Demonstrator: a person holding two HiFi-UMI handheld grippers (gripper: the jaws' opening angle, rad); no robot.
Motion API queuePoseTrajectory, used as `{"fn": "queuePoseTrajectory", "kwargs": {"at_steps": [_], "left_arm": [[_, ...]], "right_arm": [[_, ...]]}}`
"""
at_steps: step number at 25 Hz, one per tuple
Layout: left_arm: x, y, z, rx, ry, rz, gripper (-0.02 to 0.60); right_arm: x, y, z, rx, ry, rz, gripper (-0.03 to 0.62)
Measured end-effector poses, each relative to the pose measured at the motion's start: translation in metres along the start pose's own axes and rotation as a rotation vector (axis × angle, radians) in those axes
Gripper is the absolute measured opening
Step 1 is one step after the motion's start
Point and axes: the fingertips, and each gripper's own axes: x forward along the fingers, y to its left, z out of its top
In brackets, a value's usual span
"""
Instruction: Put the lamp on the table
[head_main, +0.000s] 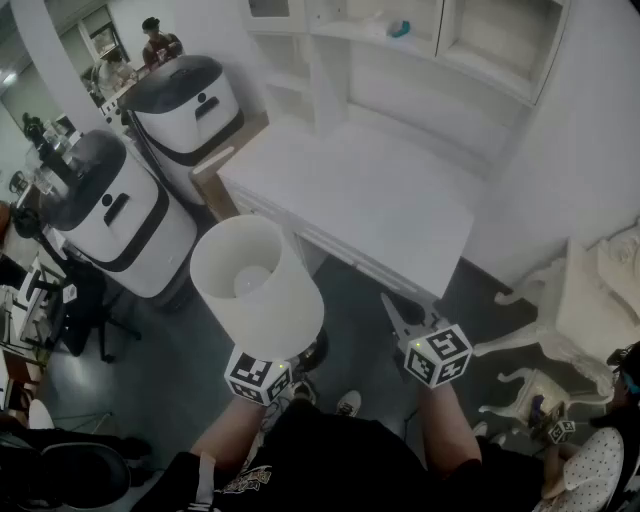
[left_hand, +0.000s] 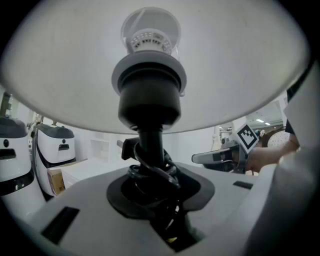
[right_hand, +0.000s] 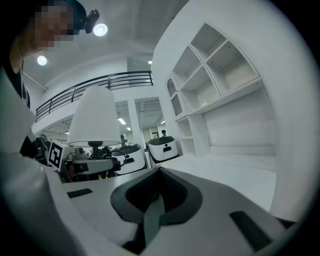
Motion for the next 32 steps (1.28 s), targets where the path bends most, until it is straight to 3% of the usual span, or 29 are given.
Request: {"fn": "queuePoseTrajectory", "kwargs": {"at_steps": [32], "left_arm": [[-0.014, 0.038, 0.01, 0.003, -0.018, 0.006, 0.115]], "right_arm": [[0.034, 0.025, 0.013, -0.007, -0.008, 0.017, 0.025]]}}
